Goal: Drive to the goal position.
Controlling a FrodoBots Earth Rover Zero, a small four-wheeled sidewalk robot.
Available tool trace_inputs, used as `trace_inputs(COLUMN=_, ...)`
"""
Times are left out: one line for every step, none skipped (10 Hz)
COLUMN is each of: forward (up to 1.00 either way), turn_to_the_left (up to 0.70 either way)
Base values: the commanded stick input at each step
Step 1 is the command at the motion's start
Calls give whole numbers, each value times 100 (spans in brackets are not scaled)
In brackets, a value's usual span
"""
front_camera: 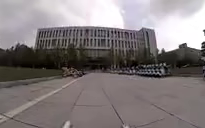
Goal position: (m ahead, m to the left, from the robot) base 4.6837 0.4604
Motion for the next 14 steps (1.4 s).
trace_inputs(forward=70, turn_to_the_left=0)
trace_inputs(forward=70, turn_to_the_left=0)
trace_inputs(forward=70, turn_to_the_left=0)
trace_inputs(forward=70, turn_to_the_left=0)
trace_inputs(forward=70, turn_to_the_left=0)
trace_inputs(forward=70, turn_to_the_left=0)
trace_inputs(forward=70, turn_to_the_left=0)
trace_inputs(forward=70, turn_to_the_left=0)
trace_inputs(forward=70, turn_to_the_left=0)
trace_inputs(forward=70, turn_to_the_left=0)
trace_inputs(forward=70, turn_to_the_left=0)
trace_inputs(forward=70, turn_to_the_left=0)
trace_inputs(forward=70, turn_to_the_left=0)
trace_inputs(forward=70, turn_to_the_left=0)
